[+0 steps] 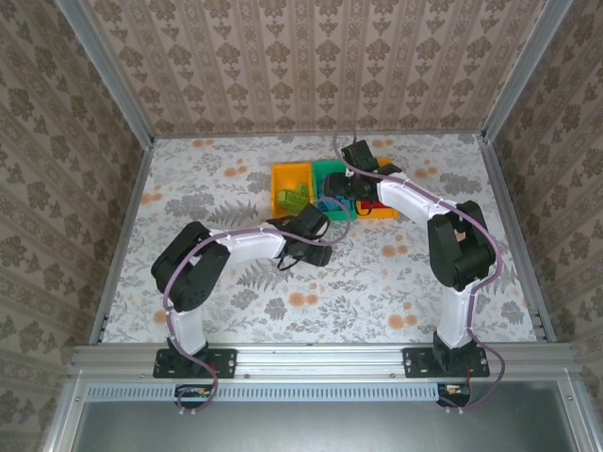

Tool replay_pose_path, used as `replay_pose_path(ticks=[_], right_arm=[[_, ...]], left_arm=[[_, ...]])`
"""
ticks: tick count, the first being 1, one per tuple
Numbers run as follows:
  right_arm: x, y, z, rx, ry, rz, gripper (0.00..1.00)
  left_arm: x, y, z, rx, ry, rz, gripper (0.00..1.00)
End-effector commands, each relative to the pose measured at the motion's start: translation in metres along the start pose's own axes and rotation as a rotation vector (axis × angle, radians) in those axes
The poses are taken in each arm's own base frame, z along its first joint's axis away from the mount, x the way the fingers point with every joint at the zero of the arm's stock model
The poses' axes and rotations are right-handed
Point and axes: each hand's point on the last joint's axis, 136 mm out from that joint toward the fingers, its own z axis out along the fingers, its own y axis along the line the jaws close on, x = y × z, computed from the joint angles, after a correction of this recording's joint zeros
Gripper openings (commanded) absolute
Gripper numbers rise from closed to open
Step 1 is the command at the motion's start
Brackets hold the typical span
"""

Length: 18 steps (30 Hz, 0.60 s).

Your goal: Sort the legos into containers by color

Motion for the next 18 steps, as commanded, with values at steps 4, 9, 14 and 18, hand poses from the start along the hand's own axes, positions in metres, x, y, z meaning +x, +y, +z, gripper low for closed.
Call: replay_pose_path(ticks=[4,9,14,18], right_arm=[[-0.002,-0.007,-0.014,0.009,0.003,0.019,0.74],[-0.002,-0.007,-0.017,-0.002,-0.002,0.029,0.74],[-0.008,-0.01,-0.039,-0.008,-0.066,0.037,0.74],[-0.014,-0.028,-0.064,0.008,-0.137,0.064,0.76]], left_arm=[[0.015,-0.002,0.001,0.015,0.044,-0.007,0.44],[0.01,-0.008,-0.008,0.041,0.018,-0.007,0.34],[-0.014,-0.026,-0.03,0.095,-0.046,0.009,0.31],[-0.049,-0.045,-0.052,0.156,-0.126,0.026,0.31]])
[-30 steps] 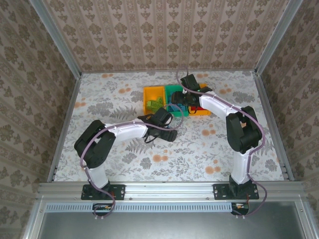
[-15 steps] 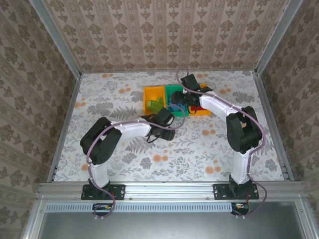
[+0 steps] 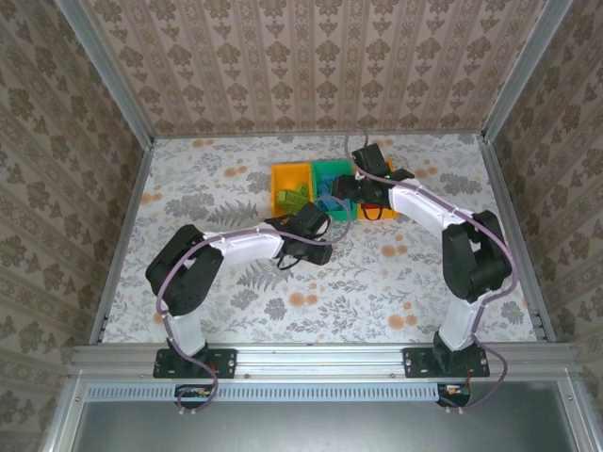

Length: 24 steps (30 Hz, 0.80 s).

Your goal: Sort the legos into containers by color

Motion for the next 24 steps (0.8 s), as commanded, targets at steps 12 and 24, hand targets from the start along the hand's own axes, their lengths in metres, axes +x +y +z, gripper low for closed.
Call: replay_pose_path(ticks=[12,24], right_arm=[[0.008,-0.093,-0.088,0.157,-0.199,0.096,0.87],[0.064,-0.132,-0.118,0.217,-0.205,0.135,0.93]], left_arm=[[-0.172,-0.077,-0.03,0.3,-0.236,0.065,0.34],[-0.249,-0.056,0.025,0.399,-0.302,-0.076,0.36]])
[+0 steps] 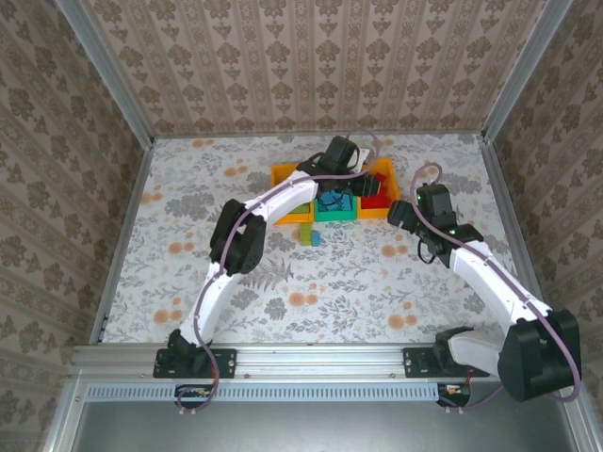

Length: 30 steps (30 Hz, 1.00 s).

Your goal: Sort the legos into containers by color

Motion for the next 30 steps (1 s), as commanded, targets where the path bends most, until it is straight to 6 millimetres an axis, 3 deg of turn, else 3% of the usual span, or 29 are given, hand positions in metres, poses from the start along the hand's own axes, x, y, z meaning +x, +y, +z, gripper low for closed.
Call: replay_pose_path(ticks=[1,6,8,9,14,21,25,30], right_arm=[[0.015,-0.004,-0.008,-0.014,0.031,-0.014,0.93],[0.032,0.015,-0.008,-0.154,0.074,-0.02,0.91],[0.038,0.025,-0.007,-0.209,0.097,-0.023,0.9],[0.04,0.029,-0.007,-0.227,0.104,-0.026,0.89],[0.05,0.058,-0.005,-0.303,0.106,-0.062,0.88],[0.07,0.121,0.006,-0.353,0.144,-0.169,0.86],[0.087,0.15,0.023,-0.325,0.195,-0.223,0.83],[0.102,0.181,0.037,-0.33,0.235,-0.263,0.79]], left_arm=[[-0.034,-0.005,-0.004,0.033,-0.082,-0.02,0.37],[-0.043,0.013,-0.003,0.019,-0.104,-0.057,0.51],[-0.042,0.01,-0.006,0.024,-0.102,-0.056,0.75],[-0.042,0.007,-0.008,0.029,-0.104,-0.05,0.99],[-0.043,-0.004,-0.029,0.032,-0.143,-0.037,1.0],[-0.044,-0.007,-0.088,-0.041,-0.23,0.007,1.0],[-0.031,0.016,-0.128,-0.146,-0.283,-0.011,1.0],[-0.006,0.072,-0.184,-0.299,-0.313,-0.091,1.0]])
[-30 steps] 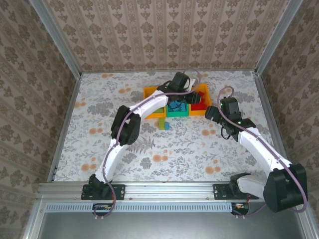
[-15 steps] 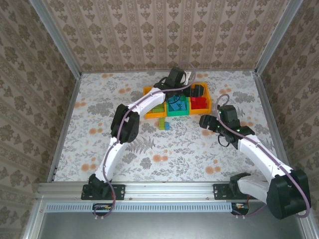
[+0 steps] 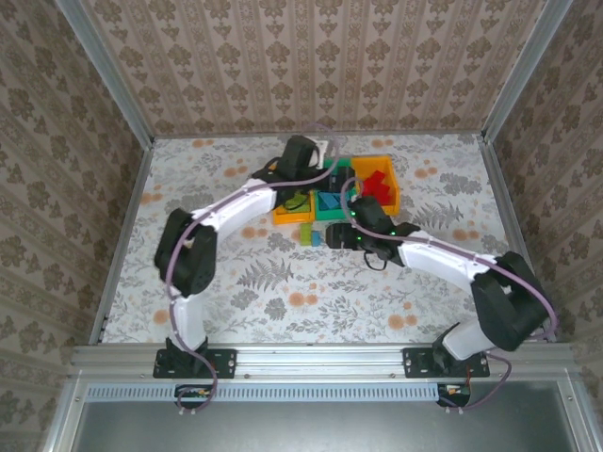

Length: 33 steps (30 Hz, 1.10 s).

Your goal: Sort the legos into containers by color

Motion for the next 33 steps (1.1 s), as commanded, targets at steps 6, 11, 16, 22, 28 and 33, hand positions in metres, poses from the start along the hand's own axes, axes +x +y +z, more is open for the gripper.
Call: replay_pose_path(ticks=[6,11,16,22,28,33], right_arm=[[-0.005,0.025,0.039,0.059,0.058,-0.034,0.75],[-0.004,0.027,0.057,0.086,0.093,-0.044,0.68],[0.001,0.022,0.07,0.134,0.139,-0.066,0.53],[0.008,0.019,0.079,0.147,0.175,-0.074,0.48],[0.011,0.017,0.082,0.162,0.196,-0.085,0.33],[0.007,0.013,0.072,0.175,0.179,-0.091,0.21]], left_arm=[[0.015,0.098,-0.06,-0.21,-0.047,-0.083,1.0],[0.031,0.124,-0.08,-0.258,-0.039,-0.112,1.0],[0.041,0.133,-0.082,-0.264,-0.027,-0.134,1.0],[0.044,0.135,-0.08,-0.262,-0.021,-0.141,1.0],[0.048,0.137,-0.078,-0.258,-0.009,-0.147,1.0],[0.054,0.138,-0.077,-0.259,0.005,-0.151,1.0]])
